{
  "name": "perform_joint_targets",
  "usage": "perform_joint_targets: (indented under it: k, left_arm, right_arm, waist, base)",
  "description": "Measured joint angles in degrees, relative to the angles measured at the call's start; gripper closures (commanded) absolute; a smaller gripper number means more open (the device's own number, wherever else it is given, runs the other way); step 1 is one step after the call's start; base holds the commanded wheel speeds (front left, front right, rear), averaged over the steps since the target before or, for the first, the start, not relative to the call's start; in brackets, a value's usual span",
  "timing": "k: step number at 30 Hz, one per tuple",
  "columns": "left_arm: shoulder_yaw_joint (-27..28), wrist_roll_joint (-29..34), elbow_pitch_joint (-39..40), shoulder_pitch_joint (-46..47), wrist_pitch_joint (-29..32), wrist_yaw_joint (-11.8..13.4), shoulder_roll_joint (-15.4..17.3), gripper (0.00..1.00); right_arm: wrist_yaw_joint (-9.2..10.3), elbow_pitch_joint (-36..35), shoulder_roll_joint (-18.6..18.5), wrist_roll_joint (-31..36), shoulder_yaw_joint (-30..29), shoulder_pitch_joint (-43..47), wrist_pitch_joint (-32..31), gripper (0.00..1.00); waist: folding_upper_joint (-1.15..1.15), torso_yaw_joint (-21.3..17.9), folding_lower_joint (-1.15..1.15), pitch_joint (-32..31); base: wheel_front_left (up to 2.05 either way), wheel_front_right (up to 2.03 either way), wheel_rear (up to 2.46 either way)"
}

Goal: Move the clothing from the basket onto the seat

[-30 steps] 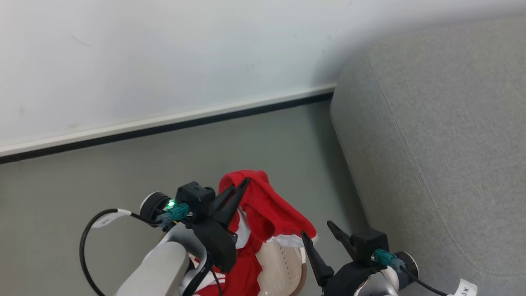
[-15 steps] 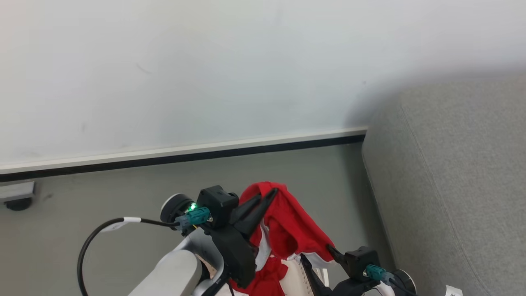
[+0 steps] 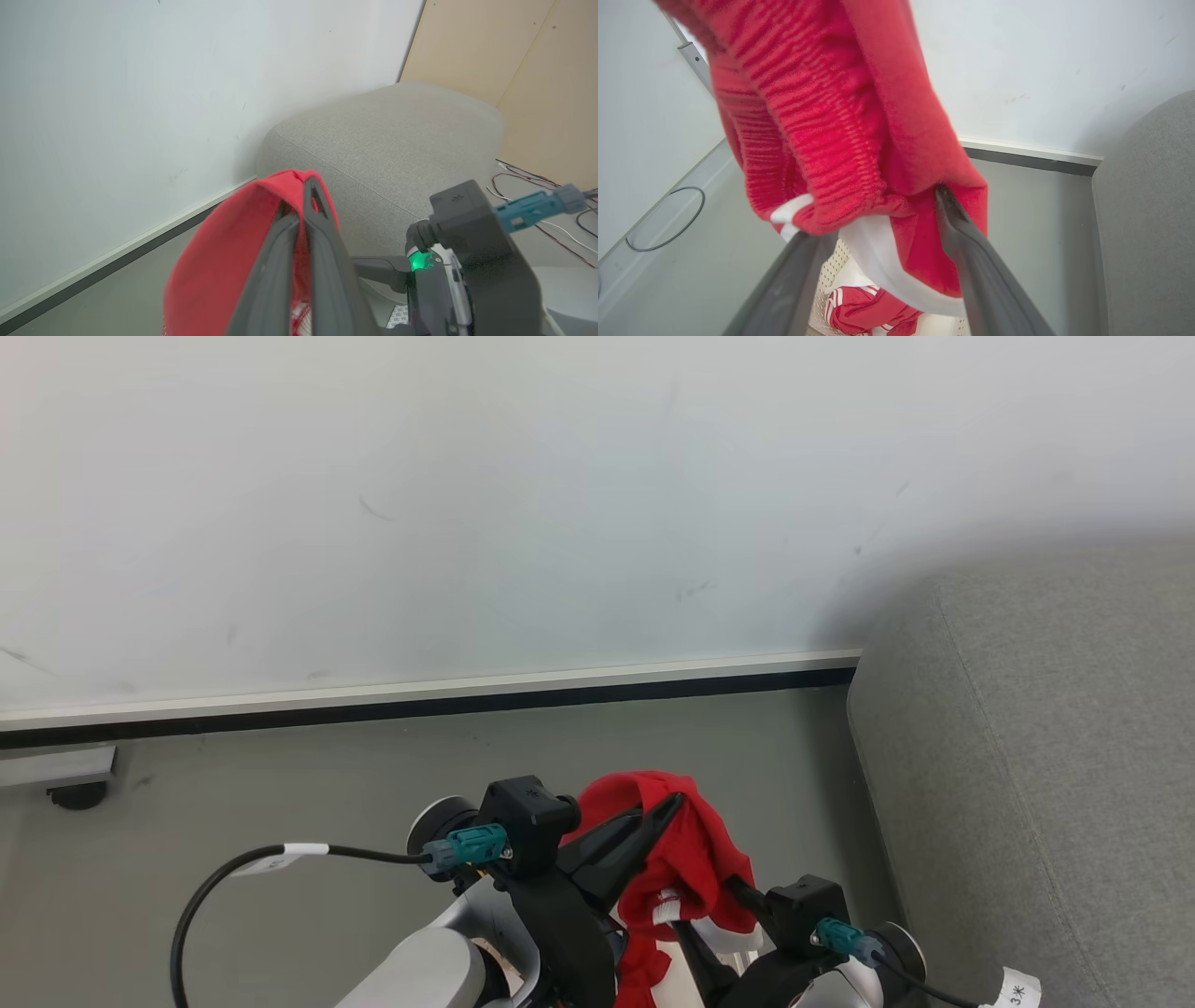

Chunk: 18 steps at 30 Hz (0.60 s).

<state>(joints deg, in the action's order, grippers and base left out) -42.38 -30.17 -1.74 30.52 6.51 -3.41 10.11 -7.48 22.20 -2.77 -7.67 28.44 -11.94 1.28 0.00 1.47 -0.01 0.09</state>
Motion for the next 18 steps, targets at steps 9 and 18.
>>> perform_joint_targets:
  k: [9, 18]
  left_arm:
    - [1.38, -0.44, -1.68, -1.38, -2.97, 1.56, 0.49, 0.13]
    - [3.43, 1.58, -6.01, -4.0, -12.41, 3.55, 1.82, 0.0]
  right_arm:
    - [0.0, -0.11, 0.0, -0.86, -0.26, -0.4, 0.76, 1.0]
    - [0.0, -1.63, 0.0, -0.31, -2.66, 0.32, 1.25, 1.0]
  waist:
    - [0.0, -0.98, 0.0, 0.06]
    - [0.0, -2.74, 0.0, -0.72]
  base:
    - [0.0, 0.0, 0.0]
    - [0.0, 0.0, 0.0]
